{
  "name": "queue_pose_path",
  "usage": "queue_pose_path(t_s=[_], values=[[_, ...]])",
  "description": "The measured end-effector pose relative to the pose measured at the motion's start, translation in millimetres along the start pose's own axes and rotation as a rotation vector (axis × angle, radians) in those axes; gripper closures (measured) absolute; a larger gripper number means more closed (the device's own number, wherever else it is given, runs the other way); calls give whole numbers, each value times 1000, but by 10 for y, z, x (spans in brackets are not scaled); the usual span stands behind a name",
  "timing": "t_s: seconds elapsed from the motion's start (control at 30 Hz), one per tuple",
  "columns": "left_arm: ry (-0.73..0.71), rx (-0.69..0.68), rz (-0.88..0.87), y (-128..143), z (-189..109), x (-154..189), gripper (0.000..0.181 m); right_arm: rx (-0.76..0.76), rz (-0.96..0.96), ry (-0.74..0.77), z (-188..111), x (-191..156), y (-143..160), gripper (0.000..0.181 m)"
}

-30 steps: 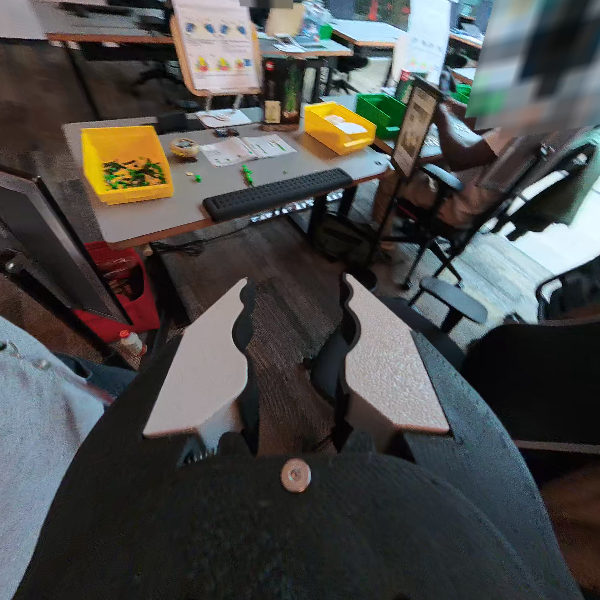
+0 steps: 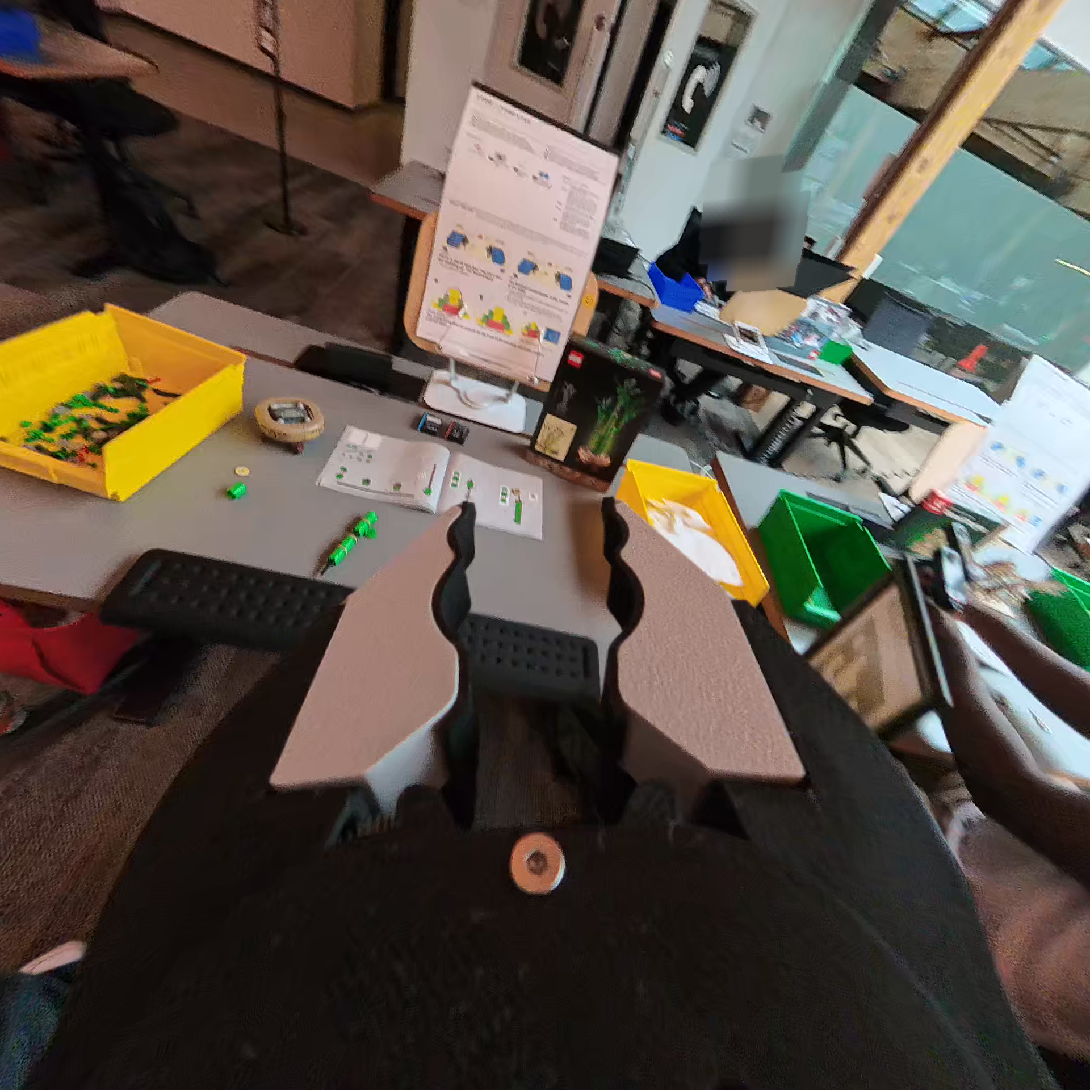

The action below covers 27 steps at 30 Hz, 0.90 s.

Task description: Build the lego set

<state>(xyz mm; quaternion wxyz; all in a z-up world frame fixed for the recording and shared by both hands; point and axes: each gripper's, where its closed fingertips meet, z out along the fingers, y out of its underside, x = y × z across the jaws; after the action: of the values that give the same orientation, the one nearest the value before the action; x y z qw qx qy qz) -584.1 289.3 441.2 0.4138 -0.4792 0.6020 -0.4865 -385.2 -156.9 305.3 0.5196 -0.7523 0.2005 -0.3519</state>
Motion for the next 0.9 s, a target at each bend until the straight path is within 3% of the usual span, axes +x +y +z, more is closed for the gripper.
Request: queue_pose_path(t_s=[0.13, 0.23, 0.37, 0.53, 0.63, 0.73, 0.9], values=[[-182, 55, -106, -23, 182, 201, 113, 71, -62, -157, 904, 500, 144, 141], [-376, 102, -151, 3, 395, 350, 114, 24, -123, -290, 1508, 880, 425, 141], [-430, 222, -296, 13, 837, 673, 117, 17, -122, -417, 1981, 1367, 571, 142], [-459, 122, -233, 342, 1176, 1032, 115, 128, -37, -491, 2445, 1558, 651, 143], [-461, 113, -175, 703, 1245, 1298, 122, 246, -27, -481, 2602, 1430, 758, 144], [-380, 183, -225, 1279, 1417, 1678, 120, 374, -45, -413, 2649, 1261, 997, 146], [-251, 249, -166, 2443, 1824, 2309, 117, 573, -8, -361, 2331, 917, 1441, 152]])
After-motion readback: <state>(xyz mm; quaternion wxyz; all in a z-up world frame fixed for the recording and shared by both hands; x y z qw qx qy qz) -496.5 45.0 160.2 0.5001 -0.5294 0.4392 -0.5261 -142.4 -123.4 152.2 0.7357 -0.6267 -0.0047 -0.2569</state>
